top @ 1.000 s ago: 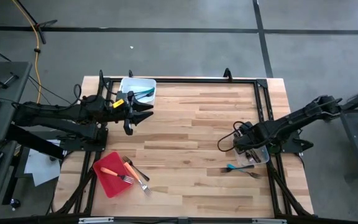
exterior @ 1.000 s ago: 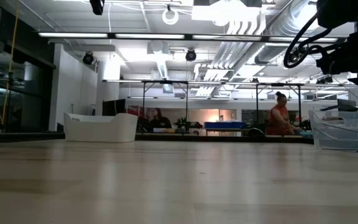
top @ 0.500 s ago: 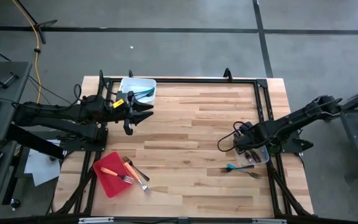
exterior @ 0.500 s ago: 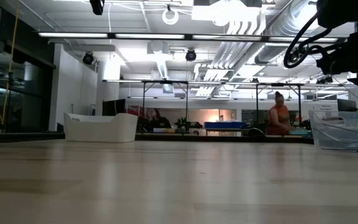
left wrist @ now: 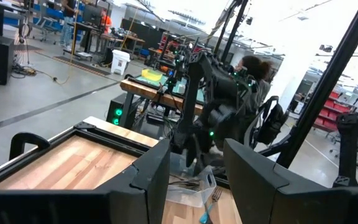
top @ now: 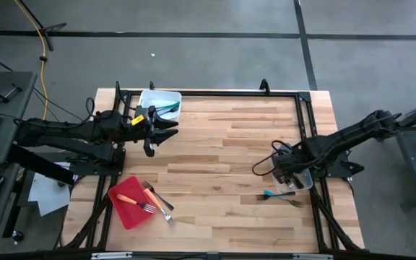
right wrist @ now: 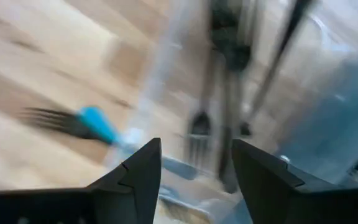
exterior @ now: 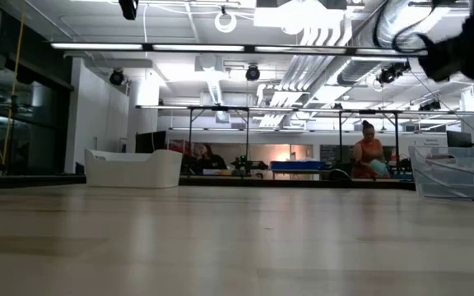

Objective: Sort silverware by color (type)
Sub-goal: Put the black fork into the transparent bin

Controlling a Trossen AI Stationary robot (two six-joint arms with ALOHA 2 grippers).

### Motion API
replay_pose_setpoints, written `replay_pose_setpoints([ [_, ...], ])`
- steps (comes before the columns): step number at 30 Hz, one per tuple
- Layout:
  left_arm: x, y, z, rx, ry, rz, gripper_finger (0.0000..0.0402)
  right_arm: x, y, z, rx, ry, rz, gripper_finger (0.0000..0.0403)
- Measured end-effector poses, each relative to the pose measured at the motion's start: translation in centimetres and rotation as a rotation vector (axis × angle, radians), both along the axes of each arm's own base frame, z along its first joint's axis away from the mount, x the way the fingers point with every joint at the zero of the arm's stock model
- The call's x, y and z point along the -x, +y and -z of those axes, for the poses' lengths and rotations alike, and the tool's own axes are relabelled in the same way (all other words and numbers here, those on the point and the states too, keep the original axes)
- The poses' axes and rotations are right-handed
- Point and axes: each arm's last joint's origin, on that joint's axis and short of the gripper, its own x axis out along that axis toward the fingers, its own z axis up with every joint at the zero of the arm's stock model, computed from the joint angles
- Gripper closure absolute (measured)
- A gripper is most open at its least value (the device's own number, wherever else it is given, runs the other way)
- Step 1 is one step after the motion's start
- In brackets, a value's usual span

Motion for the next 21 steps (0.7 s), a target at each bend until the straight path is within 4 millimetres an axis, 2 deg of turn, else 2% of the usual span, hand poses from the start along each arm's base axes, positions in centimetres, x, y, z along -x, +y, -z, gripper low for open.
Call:
replay_pose_setpoints([
  [4,0.0,0.0,0.0,0.000,0.000,0.000,0.0262,-1.6,0.2,-2.8,0.048,-0.286,-0.037,0.0218],
  [12,0.0,0.0,0.0,0.001,0.000,0.000,0.0262,-6.4,0.5,-6.9,0.248,-0.926,-0.208,0.0217],
  [16,0.0,0.0,0.0,0.000,0.000,0.001,0.0262,-7.9,0.5,-8.6,0.437,-1.113,-0.345,0.0217],
  [21,0.0,0.0,0.0,0.000,0.000,0.001,0.0262,-8.7,-0.1,-10.2,0.689,-1.213,-0.428,0.0217],
])
